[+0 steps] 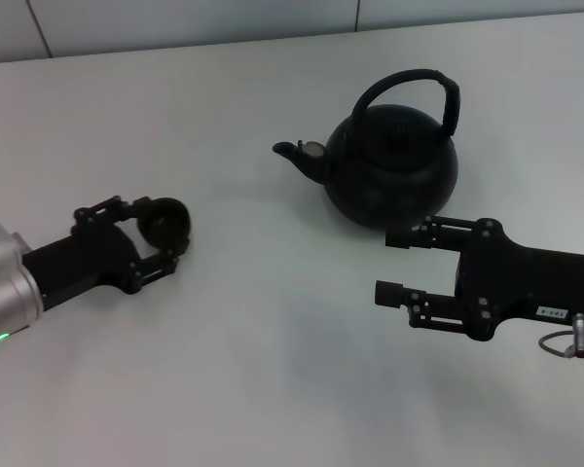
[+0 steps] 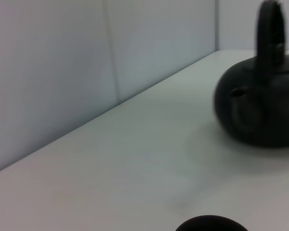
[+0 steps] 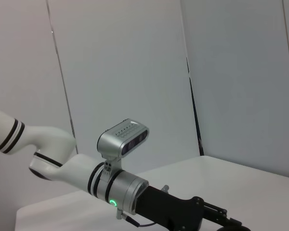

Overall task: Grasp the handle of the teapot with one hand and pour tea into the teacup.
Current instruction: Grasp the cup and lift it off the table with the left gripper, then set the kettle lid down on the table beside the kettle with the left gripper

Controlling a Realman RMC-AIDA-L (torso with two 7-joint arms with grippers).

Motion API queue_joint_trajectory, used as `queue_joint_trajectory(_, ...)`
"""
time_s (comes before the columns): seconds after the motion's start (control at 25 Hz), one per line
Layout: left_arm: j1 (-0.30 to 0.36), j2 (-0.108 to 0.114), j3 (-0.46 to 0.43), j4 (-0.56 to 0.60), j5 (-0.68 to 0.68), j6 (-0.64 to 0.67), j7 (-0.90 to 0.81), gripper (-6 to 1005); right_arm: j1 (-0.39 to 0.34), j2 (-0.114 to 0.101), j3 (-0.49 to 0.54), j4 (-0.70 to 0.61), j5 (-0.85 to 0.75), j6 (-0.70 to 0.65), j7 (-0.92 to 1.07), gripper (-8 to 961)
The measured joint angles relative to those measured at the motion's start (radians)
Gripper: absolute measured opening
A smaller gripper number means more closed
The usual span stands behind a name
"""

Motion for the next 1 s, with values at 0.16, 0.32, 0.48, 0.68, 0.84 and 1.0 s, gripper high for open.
queue_joint_trajectory(0.16,-0.017,-0.004,0.009,0.0,0.0,0.024,-0.006,694,0.002,0.0,0.0,0.002,0.0,-0.002,0.0,603)
queue_joint_trajectory(0.32,-0.032,-0.004,0.017,-0.005,0.0,0.028,-0.007,694,0.002,0.0,0.0,0.002,0.0,-0.003,0.0,601)
queue_joint_trajectory(0.48,-0.04,-0.004,0.026,-0.008,0.0,0.029,-0.008,694,0.005,0.0,-0.005,0.002,0.0,-0.003,0.0,599)
queue_joint_trajectory(0.68,-0.046,-0.004,0.075,-0.011,0.0,0.025,-0.009,694,0.005,0.0,-0.006,0.001,0.0,-0.004,0.0,597)
queue_joint_trajectory(0.84,-0.046,-0.004,0.078,-0.011,0.0,0.023,-0.009,695,0.005,0.0,-0.006,0.0,0.0,-0.006,0.0,595)
queue_joint_trajectory(1.0,-0.046,-0.004,0.08,-0.012,0.0,0.02,-0.009,695,0.006,0.0,-0.007,0.0,0.0,-0.006,0.0,593)
